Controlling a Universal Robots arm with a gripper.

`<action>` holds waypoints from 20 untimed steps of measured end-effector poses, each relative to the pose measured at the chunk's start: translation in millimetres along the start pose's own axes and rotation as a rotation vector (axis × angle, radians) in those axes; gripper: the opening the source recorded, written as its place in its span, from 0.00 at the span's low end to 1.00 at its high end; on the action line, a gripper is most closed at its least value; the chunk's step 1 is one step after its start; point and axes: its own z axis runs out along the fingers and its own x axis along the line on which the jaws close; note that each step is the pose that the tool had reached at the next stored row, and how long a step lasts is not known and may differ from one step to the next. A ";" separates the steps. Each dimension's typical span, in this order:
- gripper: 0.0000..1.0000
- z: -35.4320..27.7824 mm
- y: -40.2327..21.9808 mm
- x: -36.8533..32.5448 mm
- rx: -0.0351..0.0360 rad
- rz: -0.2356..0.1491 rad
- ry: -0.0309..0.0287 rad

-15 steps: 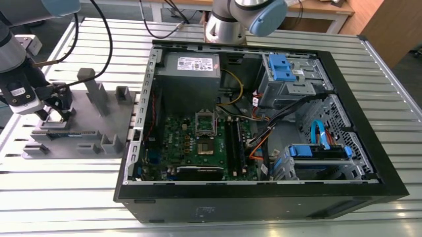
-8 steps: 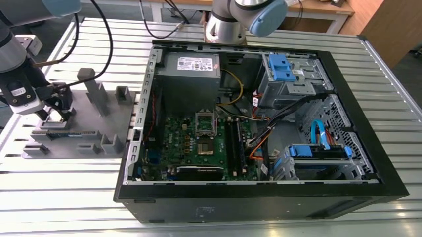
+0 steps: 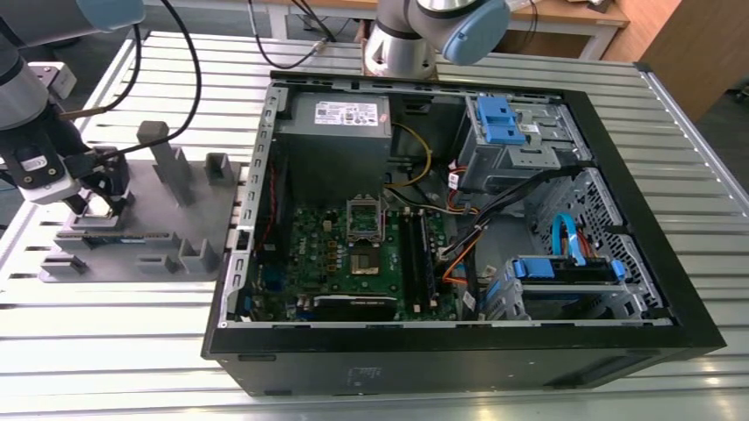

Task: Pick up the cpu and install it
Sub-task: 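Pick up the cpu and move it towards the insertion slot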

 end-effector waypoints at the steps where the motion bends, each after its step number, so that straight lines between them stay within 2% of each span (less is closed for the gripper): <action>1: 0.56 0.4 0.0 0.0 0.0000 0.000 -0.0001; 17: 0.56 -0.7 0.0 0.3 -0.0004 0.000 -0.0006; 19: 0.55 -0.8 0.0 0.3 -0.0004 0.000 -0.0006; 20: 0.49 -0.9 0.0 0.3 -0.0003 0.000 -0.0005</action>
